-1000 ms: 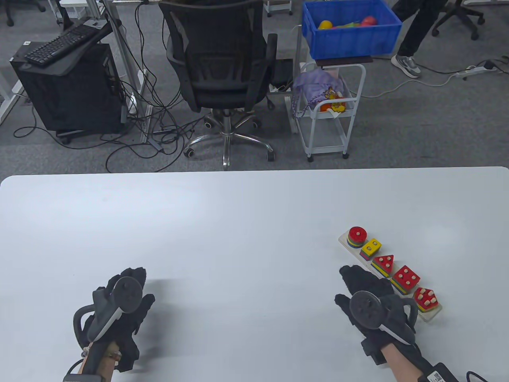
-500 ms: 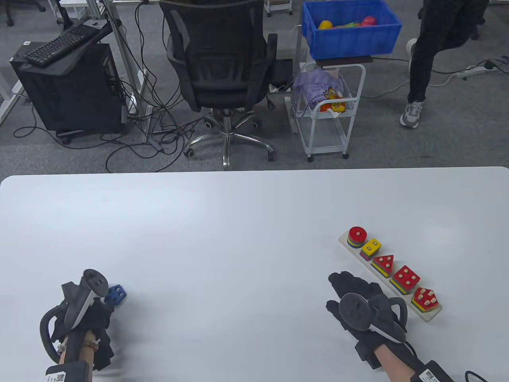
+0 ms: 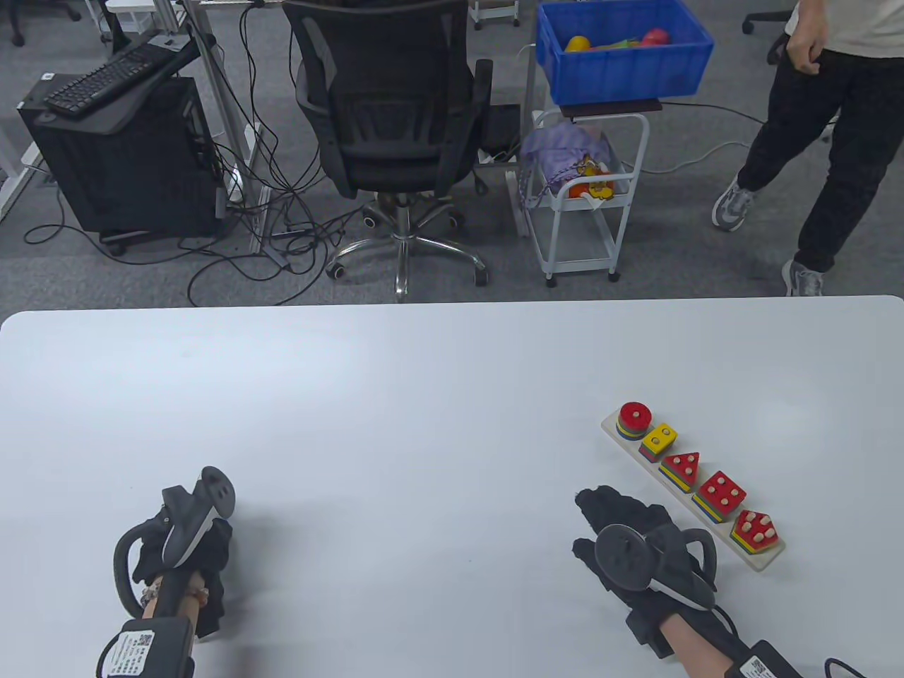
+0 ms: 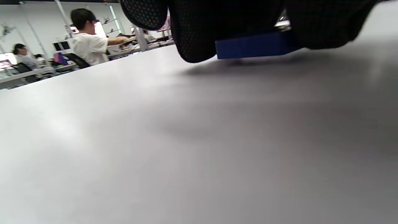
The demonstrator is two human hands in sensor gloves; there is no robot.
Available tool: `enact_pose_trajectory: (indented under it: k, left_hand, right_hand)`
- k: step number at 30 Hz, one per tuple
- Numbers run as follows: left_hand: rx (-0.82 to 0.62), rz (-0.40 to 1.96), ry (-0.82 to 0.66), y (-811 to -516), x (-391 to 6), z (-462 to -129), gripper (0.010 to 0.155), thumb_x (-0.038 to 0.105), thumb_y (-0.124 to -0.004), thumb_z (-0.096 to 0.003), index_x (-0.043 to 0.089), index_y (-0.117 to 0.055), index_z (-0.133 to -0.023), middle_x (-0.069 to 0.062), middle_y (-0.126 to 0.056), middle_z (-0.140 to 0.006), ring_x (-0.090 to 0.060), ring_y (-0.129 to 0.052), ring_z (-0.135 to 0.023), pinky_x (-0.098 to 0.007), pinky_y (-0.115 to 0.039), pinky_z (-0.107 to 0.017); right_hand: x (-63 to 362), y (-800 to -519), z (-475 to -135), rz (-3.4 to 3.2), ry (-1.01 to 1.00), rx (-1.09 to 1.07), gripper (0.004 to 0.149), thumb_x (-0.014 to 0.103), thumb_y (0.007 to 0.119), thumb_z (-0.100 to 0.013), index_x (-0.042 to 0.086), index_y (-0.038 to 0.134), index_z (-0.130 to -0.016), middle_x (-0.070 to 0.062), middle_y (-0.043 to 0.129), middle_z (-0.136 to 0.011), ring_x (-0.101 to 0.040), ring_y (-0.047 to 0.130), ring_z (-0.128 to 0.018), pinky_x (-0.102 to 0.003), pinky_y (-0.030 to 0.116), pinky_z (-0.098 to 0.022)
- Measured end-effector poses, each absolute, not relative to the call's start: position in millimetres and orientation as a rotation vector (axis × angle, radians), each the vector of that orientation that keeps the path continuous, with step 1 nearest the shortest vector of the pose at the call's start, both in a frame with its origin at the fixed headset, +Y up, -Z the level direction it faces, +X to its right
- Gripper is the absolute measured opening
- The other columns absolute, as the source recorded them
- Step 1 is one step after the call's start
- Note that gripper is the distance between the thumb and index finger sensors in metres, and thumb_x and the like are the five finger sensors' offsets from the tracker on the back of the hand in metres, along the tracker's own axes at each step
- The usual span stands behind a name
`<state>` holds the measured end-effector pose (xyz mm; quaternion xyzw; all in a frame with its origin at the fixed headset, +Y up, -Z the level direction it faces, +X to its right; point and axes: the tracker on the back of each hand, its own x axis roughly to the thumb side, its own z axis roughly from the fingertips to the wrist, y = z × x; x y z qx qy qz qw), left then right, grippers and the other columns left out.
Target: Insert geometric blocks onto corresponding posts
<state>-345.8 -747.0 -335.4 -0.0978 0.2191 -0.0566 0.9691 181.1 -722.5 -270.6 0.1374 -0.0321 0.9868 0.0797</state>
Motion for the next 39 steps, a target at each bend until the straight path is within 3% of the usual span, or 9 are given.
enact_pose_trajectory:
  k: [6,13,18,22,25,29,32,35,39]
  left_hand:
    - [-0.190,0.396,0.093,-709.5,-260.2,-326.0,0.069,0.054,-0.083,-0.0372,0.036,-0.062,-0.101,0.007,-0.074,-0.106,-0.014,-0.086,-0.094,-0.045,-0.063,-0.077]
    - [-0.622,1.011,-0.337,-719.3,-135.0,-312.3,0.071,0.053,-0.080,-0.0405,0.034,-0.055,-0.104,0.006,-0.068,-0.109,-0.015,-0.081,-0.097,-0.046,-0.061,-0.078]
    - [-0.851,1.219,-0.405,-729.1,-77.3,-299.2,0.073,0.053,-0.079,-0.0413,0.032,-0.050,-0.105,0.005,-0.067,-0.109,-0.015,-0.082,-0.096,-0.045,-0.062,-0.078]
    - [-0.924,1.268,-0.405,-735.8,-68.4,-298.5,0.075,0.053,-0.077,-0.0420,0.028,-0.047,-0.106,0.003,-0.067,-0.109,-0.015,-0.083,-0.095,-0.045,-0.062,-0.078]
    - [-0.996,1.351,-0.406,-736.1,-69.4,-298.3,0.075,0.054,-0.076,-0.0440,0.027,-0.044,-0.107,0.003,-0.065,-0.110,-0.015,-0.081,-0.096,-0.045,-0.060,-0.079]
    - [-0.920,1.307,-0.439,-734.2,-71.0,-297.2,0.075,0.054,-0.076,-0.0428,0.026,-0.047,-0.106,0.002,-0.067,-0.109,-0.017,-0.081,-0.098,-0.048,-0.058,-0.079]
    - [-0.839,1.199,-0.469,-727.1,-78.6,-296.2,0.077,0.056,-0.074,-0.0429,0.033,-0.040,-0.108,0.001,-0.046,-0.118,-0.023,-0.058,-0.110,-0.053,-0.046,-0.082]
    - [-0.620,0.958,-0.466,-717.8,-106.4,-301.4,0.078,0.059,-0.072,-0.0426,0.035,-0.039,-0.109,0.001,-0.040,-0.120,-0.026,-0.051,-0.113,-0.055,-0.042,-0.083]
    - [-0.341,0.671,-0.326,-708.9,-157.8,-305.8,0.076,0.059,-0.071,-0.0425,0.037,-0.039,-0.108,0.003,-0.039,-0.120,-0.025,-0.048,-0.114,-0.056,-0.040,-0.083]
  right_hand:
    - [160.8,-710.7,-260.3,2.850,-0.171,0.545,0.071,0.047,0.076,-0.048,0.014,0.051,-0.106,-0.020,0.061,-0.106,-0.044,0.076,-0.090,-0.070,0.062,-0.062]
    - [127.1,-693.6,-233.0,2.642,-0.353,0.817,0.079,0.049,0.078,-0.045,0.013,0.044,-0.107,-0.019,0.059,-0.106,-0.041,0.078,-0.090,-0.069,0.064,-0.061]
    - [115.3,-687.8,-221.4,2.568,-0.503,0.855,0.082,0.051,0.080,-0.043,0.011,0.046,-0.106,-0.020,0.061,-0.104,-0.040,0.081,-0.087,-0.068,0.065,-0.060]
    - [119.8,-687.1,-221.6,2.568,-0.566,0.776,0.073,0.046,0.083,-0.044,0.012,0.055,-0.102,-0.019,0.071,-0.098,-0.038,0.089,-0.078,-0.065,0.070,-0.057]
    - [119.6,-686.9,-220.7,2.579,-0.580,0.756,0.077,0.046,0.085,-0.042,0.010,0.053,-0.103,-0.022,0.070,-0.098,-0.038,0.089,-0.078,-0.064,0.071,-0.057]
    - [120.7,-682.9,-220.0,2.572,-0.597,0.773,0.074,0.044,0.087,-0.041,0.010,0.058,-0.101,-0.020,0.076,-0.094,-0.036,0.094,-0.072,-0.062,0.074,-0.054]
    - [131.8,-677.5,-224.2,2.601,-0.614,0.724,0.073,0.045,0.087,-0.041,0.013,0.059,-0.101,-0.017,0.075,-0.095,-0.035,0.092,-0.074,-0.063,0.072,-0.055]
    - [156.5,-668.8,-233.1,2.625,-0.603,0.585,0.073,0.047,0.088,-0.041,0.015,0.061,-0.100,-0.015,0.075,-0.096,-0.035,0.091,-0.075,-0.065,0.071,-0.057]
    - [197.1,-663.4,-249.6,2.724,-0.528,0.365,0.072,0.049,0.088,-0.042,0.016,0.063,-0.101,-0.014,0.076,-0.097,-0.039,0.088,-0.078,-0.068,0.067,-0.058]
